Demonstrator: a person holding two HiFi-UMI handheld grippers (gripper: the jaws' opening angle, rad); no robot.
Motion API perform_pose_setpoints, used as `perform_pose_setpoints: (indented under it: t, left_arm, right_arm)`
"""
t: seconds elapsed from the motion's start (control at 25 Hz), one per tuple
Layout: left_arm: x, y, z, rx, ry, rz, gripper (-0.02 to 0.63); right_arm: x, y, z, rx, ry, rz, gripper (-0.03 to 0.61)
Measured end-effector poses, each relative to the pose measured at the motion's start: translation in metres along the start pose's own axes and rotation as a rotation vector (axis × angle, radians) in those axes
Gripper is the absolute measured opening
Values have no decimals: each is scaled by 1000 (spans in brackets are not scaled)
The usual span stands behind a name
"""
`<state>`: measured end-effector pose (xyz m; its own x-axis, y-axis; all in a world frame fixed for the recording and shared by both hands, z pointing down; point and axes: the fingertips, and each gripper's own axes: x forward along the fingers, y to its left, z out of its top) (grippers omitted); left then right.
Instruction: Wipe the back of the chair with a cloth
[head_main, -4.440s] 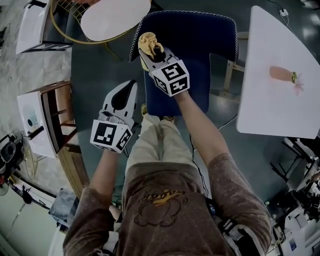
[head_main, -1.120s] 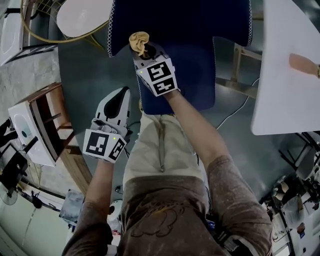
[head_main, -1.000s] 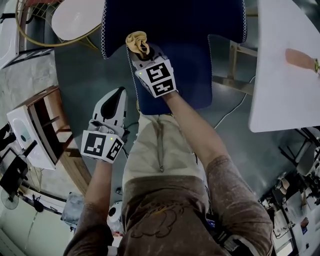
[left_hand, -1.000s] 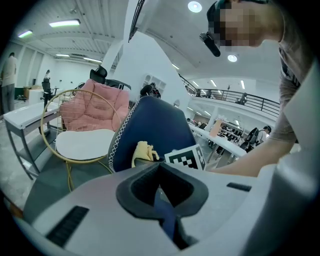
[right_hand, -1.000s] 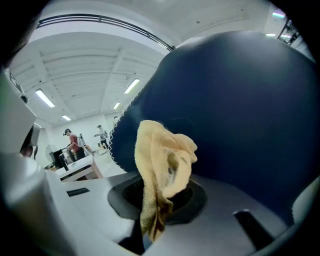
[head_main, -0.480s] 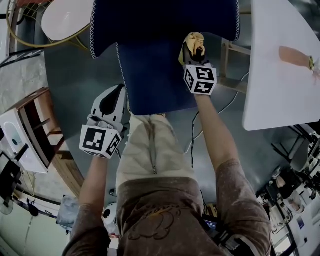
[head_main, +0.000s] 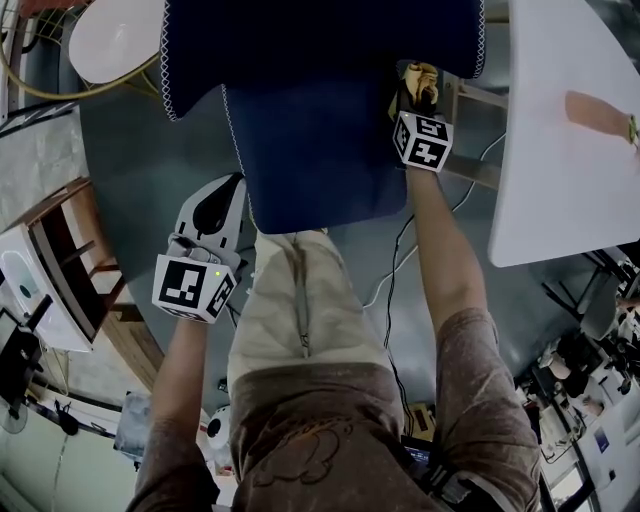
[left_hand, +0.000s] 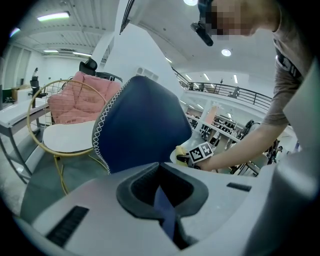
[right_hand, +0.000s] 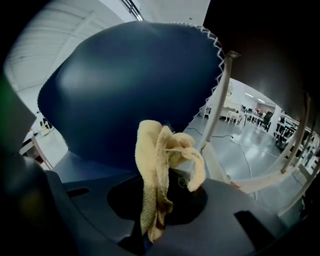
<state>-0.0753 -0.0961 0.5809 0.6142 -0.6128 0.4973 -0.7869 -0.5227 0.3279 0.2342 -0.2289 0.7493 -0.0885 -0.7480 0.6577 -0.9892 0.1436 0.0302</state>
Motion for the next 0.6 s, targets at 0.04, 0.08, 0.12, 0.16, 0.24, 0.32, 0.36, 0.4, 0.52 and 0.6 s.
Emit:
perform_pose_setpoints:
  t: [0.04, 0.08, 0.12, 0.16, 0.24, 0.32, 0.36, 0.4, 0.52, 0.6]
  left_arm:
    - [0, 1, -1, -2, 3, 3, 9]
    - [1, 1, -2, -6, 7, 6, 9]
    - [1, 1, -3, -8, 10, 8, 9]
    - [2, 2, -4, -9, 10, 8, 9]
    - [4, 2, -3, -12, 8, 7, 9]
    - [4, 3, -2, -16, 5, 6, 9]
    - [4, 5, -1, -16, 4, 7, 9]
    - [2, 6, -1, -15, 3, 9, 9]
    - [0, 13, -4, -15, 4, 26, 9]
    - [0, 16, -5, -20, 0, 37, 9]
  right_arm:
    - [3, -2, 1, -5, 5, 0, 71]
    - [5, -2, 0, -11, 13, 4, 71]
    - [8, -1, -1, -12, 23, 10, 71]
    - [12, 1, -2, -5, 33, 19, 71]
    - [18, 6, -4, 33, 49, 32, 71]
    - [21, 10, -1, 53, 54, 35, 71]
    - [23, 14, 0, 47, 54, 42, 71]
    - [25, 20, 3, 33, 54, 54, 71]
    - [31, 45, 11, 5, 39, 104, 71]
    - [34, 59, 15, 15, 34, 125, 71]
